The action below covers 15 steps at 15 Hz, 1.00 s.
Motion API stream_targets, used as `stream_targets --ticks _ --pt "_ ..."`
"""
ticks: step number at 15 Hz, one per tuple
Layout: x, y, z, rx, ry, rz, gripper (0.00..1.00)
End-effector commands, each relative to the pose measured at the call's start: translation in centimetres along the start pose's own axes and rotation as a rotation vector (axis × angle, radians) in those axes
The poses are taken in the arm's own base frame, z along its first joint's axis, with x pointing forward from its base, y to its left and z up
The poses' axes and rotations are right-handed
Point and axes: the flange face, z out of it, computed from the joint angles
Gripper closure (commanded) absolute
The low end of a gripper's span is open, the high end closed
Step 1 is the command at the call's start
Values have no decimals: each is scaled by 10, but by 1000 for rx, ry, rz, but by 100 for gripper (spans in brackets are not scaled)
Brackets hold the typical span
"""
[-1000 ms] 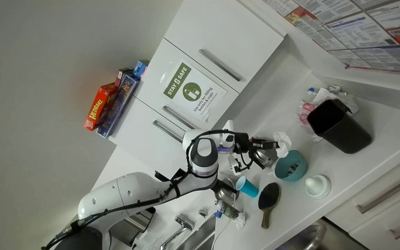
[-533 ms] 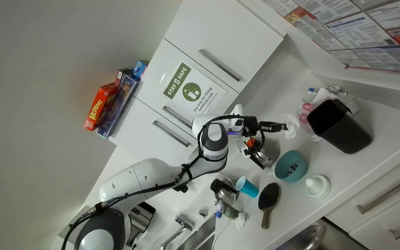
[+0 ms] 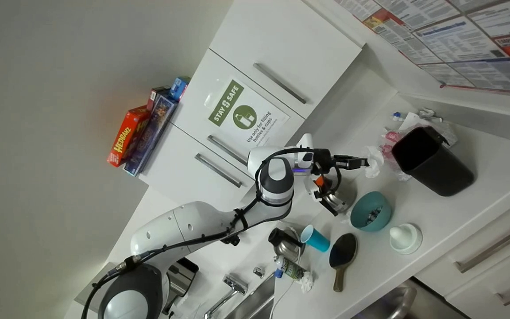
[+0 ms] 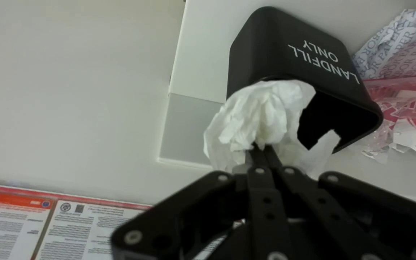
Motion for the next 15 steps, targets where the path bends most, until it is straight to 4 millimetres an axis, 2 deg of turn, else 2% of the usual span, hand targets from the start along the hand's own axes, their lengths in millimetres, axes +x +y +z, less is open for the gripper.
stream_targets --ticks 1,9,15 --pt "17 -6 16 57 62 6 100" --pt "35 -26 73 161 62 -9 100" --pt "50 -32 96 170 50 6 100"
